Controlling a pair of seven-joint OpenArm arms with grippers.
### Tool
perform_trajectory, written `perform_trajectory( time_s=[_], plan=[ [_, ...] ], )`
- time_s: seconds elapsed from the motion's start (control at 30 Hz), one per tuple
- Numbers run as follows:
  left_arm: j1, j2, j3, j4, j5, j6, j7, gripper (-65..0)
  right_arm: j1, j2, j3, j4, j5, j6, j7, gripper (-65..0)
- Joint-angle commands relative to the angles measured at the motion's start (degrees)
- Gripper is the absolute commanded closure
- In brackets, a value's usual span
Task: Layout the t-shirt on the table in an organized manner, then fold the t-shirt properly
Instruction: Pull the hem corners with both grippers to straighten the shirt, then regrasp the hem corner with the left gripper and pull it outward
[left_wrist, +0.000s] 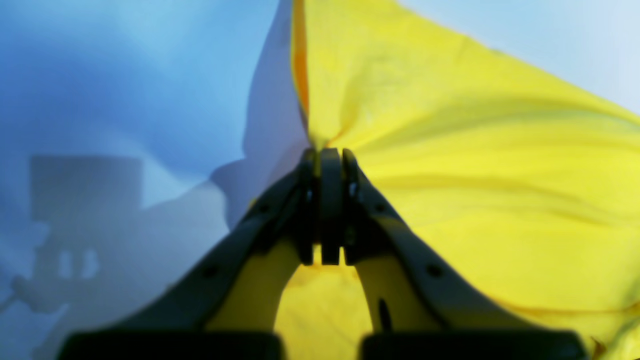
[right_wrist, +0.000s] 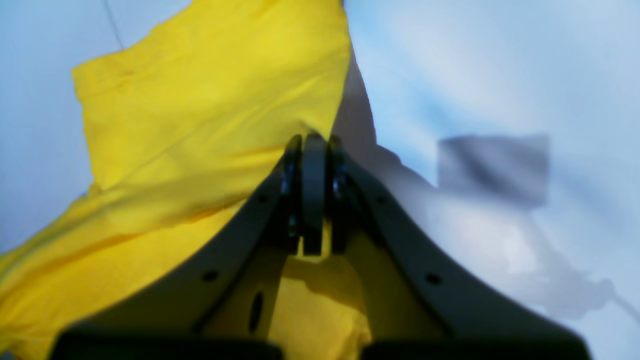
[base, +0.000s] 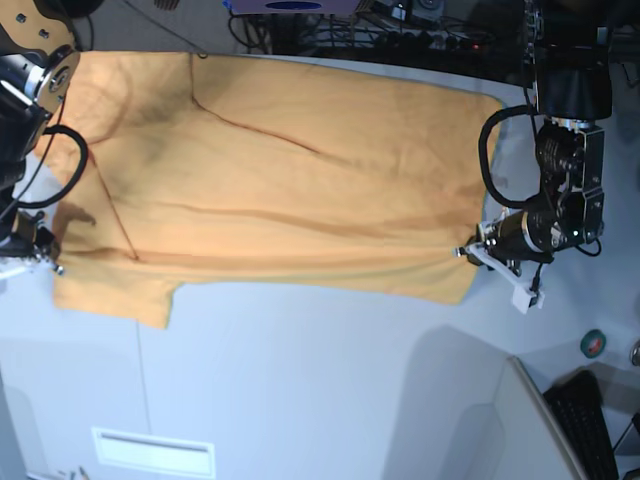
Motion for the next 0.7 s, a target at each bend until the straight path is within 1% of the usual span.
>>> perform_trajectory(
  time_s=[0.0, 0.1, 0.27, 0.3, 0.37, 0.43, 0.47, 0.5, 0.57, 0.67],
  plan=[
    [0.28, -0.08, -1.52, 1.71, -0.08, -0.27, 0.22, 0.0, 1.31, 1.15, 0.1, 0.95, 0.78, 0.15, 0.95, 0.0],
    [2.48, 0.19, -3.63, 1.8, -0.08, -0.27, 0.48, 0.0, 1.31, 1.15, 0.1, 0.95, 0.78, 0.15, 0.95, 0.0],
    [5.47, 0.19, -4.07, 2.06, -0.08, -0.27, 0.39, 0.0, 1.31, 1.15, 0.1, 0.95, 0.78, 0.15, 1.04, 0.0],
    [5.73, 0.19, -4.16, 2.15, -0.08, -0.27, 0.39, -4.9, 1.31, 1.15, 0.1, 0.95, 0.78, 0.15, 1.04, 0.0],
    [5.82, 0.1, -4.16, 2.15, -0.17, -0.27, 0.48, -20.1, 1.31, 1.15, 0.1, 0.95, 0.78, 0.15, 1.04, 0.0],
    [5.91, 0.1, -4.95, 2.24, -0.43, -0.27, 0.57, -32.3, 1.31, 1.15, 0.1, 0.95, 0.78, 0.15, 1.04, 0.0],
    [6.61, 0.1, -6.53, 2.59, -0.52, -0.27, 1.01, -36.7, 1.31, 1.15, 0.1, 0.95, 0.78, 0.15, 1.04, 0.0],
    [7.14, 0.28, -8.55, 3.65, -0.52, -0.27, 1.98, -38.5, 1.31, 1.15, 0.1, 0.95, 0.78, 0.15, 1.04, 0.0],
    [7.93, 0.45, -12.16, 6.55, -0.52, -0.27, 3.56, -37.7, 1.31, 1.15, 0.1, 0.95, 0.78, 0.15, 1.04, 0.0],
    [7.23, 0.36, -15.15, 8.74, -0.08, -0.27, 3.73, -38.3, 1.31, 1.15, 0.1, 0.95, 0.78, 0.15, 1.13, 0.0]
  ],
)
